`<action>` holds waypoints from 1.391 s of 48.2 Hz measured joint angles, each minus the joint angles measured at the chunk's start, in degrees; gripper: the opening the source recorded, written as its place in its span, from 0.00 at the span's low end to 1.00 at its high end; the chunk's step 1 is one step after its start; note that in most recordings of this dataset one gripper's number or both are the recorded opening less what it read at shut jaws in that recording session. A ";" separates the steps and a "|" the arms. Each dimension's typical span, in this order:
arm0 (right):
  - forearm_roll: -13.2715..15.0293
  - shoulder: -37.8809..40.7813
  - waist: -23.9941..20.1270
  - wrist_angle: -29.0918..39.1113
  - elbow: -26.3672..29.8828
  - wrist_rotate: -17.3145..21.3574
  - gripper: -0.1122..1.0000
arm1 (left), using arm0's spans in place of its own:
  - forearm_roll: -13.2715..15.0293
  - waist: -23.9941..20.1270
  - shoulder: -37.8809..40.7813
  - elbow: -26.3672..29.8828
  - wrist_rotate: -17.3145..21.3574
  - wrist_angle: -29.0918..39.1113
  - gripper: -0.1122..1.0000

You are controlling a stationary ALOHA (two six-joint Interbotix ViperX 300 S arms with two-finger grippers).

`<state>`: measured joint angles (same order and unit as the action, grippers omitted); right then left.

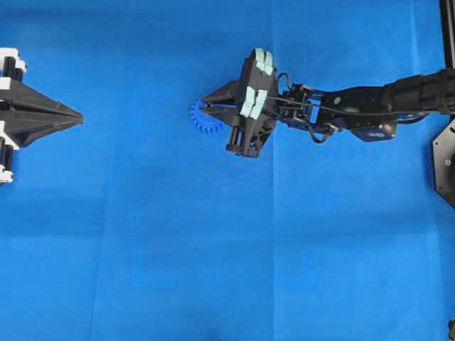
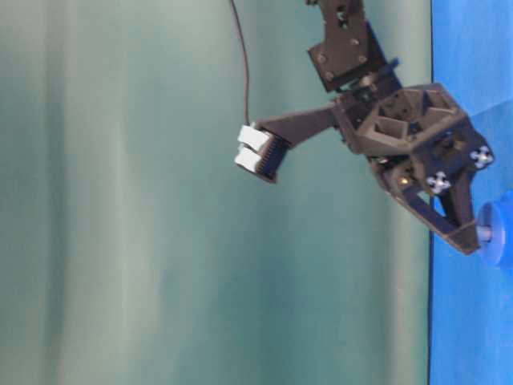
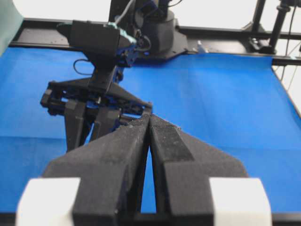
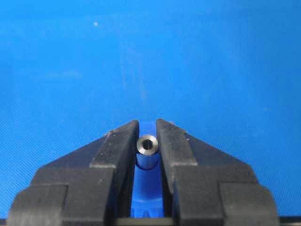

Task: Insert the shaft placed at a random location into the center hole of the small gear at another random location.
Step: 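Align the shaft above the gear's center hole and lower it, then open the right gripper to release the shaft in the hole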

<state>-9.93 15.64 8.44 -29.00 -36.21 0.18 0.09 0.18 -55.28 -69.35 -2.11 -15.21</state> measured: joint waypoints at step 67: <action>-0.26 0.70 0.09 1.41 0.26 0.79 0.25 | 0.00 0.00 0.00 0.09 0.00 0.00 0.10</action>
<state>-10.20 16.35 8.53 -27.60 -35.95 0.97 0.09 0.18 -55.28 -69.26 -2.11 -15.21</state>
